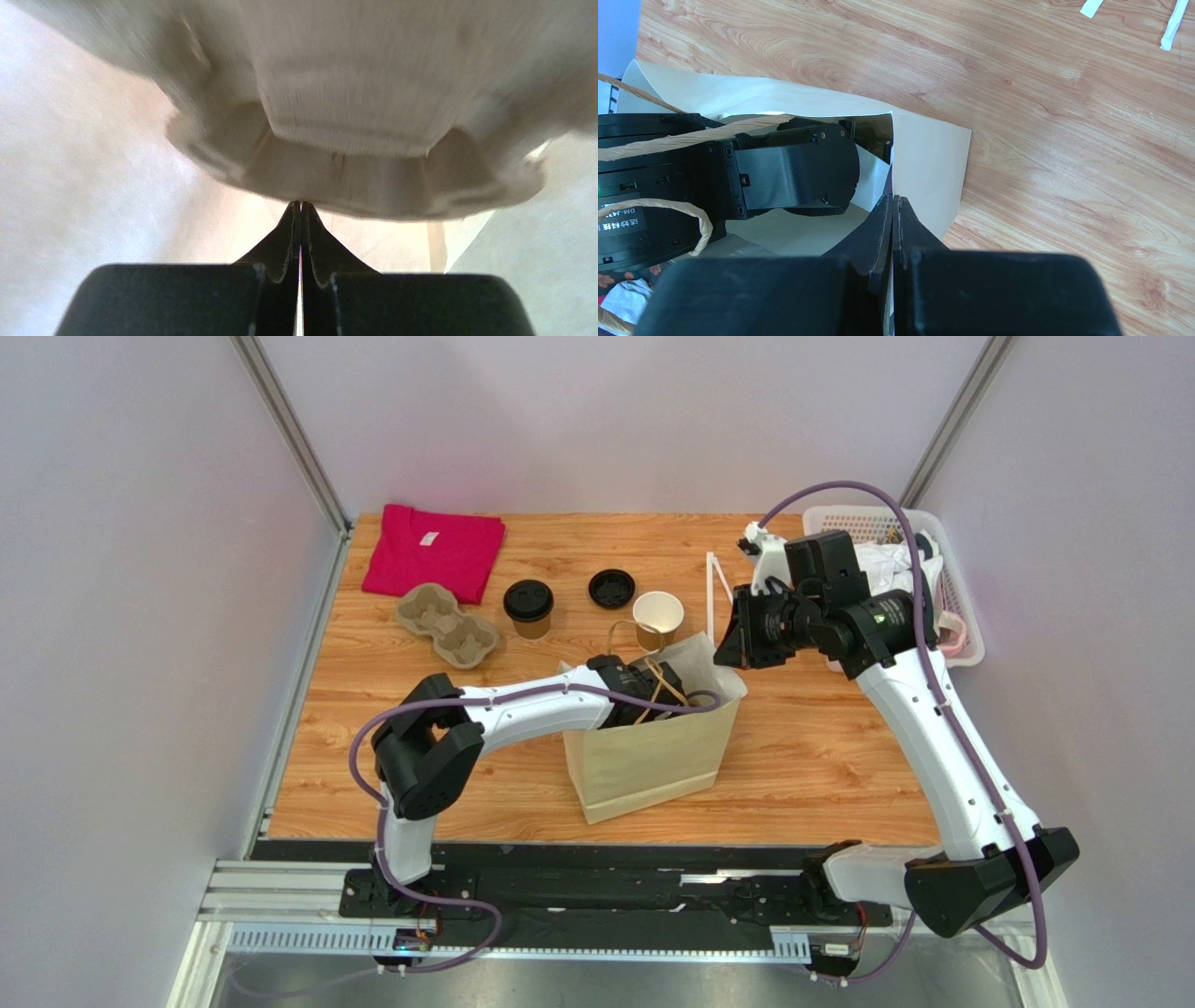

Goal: Pack the takeout coffee

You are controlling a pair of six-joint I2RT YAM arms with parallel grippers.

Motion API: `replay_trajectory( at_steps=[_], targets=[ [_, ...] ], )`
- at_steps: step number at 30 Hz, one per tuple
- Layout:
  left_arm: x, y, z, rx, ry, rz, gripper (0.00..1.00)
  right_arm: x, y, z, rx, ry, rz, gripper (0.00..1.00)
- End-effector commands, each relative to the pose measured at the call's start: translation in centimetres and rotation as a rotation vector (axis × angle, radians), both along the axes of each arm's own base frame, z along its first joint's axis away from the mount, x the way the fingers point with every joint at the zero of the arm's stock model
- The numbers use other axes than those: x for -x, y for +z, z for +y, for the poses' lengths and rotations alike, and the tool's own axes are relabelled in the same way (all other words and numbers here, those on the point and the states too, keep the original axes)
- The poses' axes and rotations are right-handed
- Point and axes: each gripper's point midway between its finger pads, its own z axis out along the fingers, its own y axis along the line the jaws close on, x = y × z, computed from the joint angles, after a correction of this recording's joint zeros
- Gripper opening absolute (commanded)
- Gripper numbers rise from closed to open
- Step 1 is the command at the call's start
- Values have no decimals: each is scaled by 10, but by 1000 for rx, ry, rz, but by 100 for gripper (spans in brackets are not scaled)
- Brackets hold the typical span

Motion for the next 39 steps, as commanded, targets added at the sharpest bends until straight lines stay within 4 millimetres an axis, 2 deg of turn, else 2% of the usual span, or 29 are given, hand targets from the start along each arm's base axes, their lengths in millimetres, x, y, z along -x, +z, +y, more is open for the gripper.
replay_trajectory(
  at_steps=[1, 6, 9, 10, 13, 18, 19, 22, 24, 28, 31, 36, 39],
  targets=[
    [-1, 6, 13, -73, -41, 10, 0, -4, 26, 2, -36, 5, -113, 0],
    [-6, 22, 10, -40, -37, -33, 0, -2, 23, 1, -34, 16, -117, 0],
    [-6, 47, -5, 75, -43, -54, 22, 0, 22, 0, -32, 23, -121, 0],
    [-9, 61, -12, 129, -43, -76, 34, 0, 22, 0, -31, 24, -122, 0],
    [-15, 86, -25, 207, -22, -121, 41, 1, 21, 0, -32, 25, -128, 0],
    [-25, 119, -43, 346, -1, -201, 42, 0, 19, -1, -29, 19, -129, 0],
    [-27, 127, -48, 398, 0, -225, 45, 1, 18, -1, -32, 20, -125, 0],
    [-29, 127, -59, 459, -11, -239, 57, 2, 19, 1, -42, 25, -125, 0],
    [-34, 123, -63, 466, -12, -255, 57, 2, 18, 2, -44, 25, -124, 0],
    [-47, 124, -89, 602, 4, -305, 60, 3, 17, 4, -58, 30, -114, 0],
    [-53, 122, -106, 688, 0, -326, 78, 2, 17, 5, -63, 32, -112, 0],
    [-59, 93, -113, 658, -2, -322, 79, 3, 18, 7, -70, 39, -111, 0],
    [-55, 71, -109, 626, -27, -299, 74, 1, 19, 5, -62, 32, -120, 0]
  ],
)
